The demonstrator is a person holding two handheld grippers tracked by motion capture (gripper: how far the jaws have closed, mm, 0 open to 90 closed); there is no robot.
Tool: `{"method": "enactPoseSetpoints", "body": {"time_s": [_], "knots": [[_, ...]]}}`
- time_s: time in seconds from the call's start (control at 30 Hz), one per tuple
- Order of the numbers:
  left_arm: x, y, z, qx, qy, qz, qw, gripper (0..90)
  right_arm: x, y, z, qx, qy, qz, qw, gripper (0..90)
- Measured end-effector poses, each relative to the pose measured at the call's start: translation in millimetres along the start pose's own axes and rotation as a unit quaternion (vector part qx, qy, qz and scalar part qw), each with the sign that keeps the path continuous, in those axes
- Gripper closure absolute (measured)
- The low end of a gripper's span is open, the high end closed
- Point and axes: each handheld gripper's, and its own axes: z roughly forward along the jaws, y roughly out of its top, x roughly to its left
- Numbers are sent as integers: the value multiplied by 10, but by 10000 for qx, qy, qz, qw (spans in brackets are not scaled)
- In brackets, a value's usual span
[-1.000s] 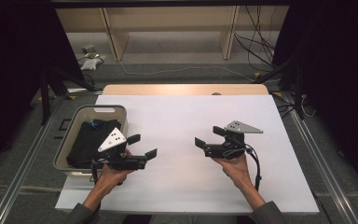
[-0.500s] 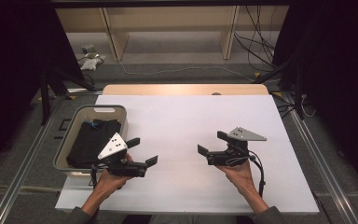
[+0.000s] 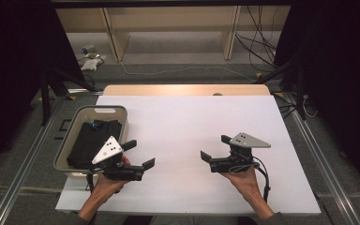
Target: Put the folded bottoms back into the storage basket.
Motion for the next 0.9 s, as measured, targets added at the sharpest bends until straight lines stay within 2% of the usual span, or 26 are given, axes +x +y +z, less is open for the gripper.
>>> {"method": "enactPoseSetpoints", "body": {"time_s": [0.17, 0.33, 0.53, 0.77, 0.9], "knots": [[10, -22, -37, -13, 13, -23, 10000, 22, 27, -60, -93, 27, -35, -36, 10000, 16], [-3, -56, -54, 24, -70, -84, 9999, 22, 32, -110, -217, 36, -73, -70, 9999, 15], [-27, -74, -71, 42, -89, -58, 9999, 22, -11, -162, -369, -99, -197, -15, 9998, 16], [-41, -90, -87, 52, -86, -29, 9999, 16, -12, -220, -447, -136, -232, 34, 9996, 16], [-57, -85, -112, -20, -190, -136, 9997, 14, 10, -244, -468, -128, -239, 19, 9996, 16]]}}
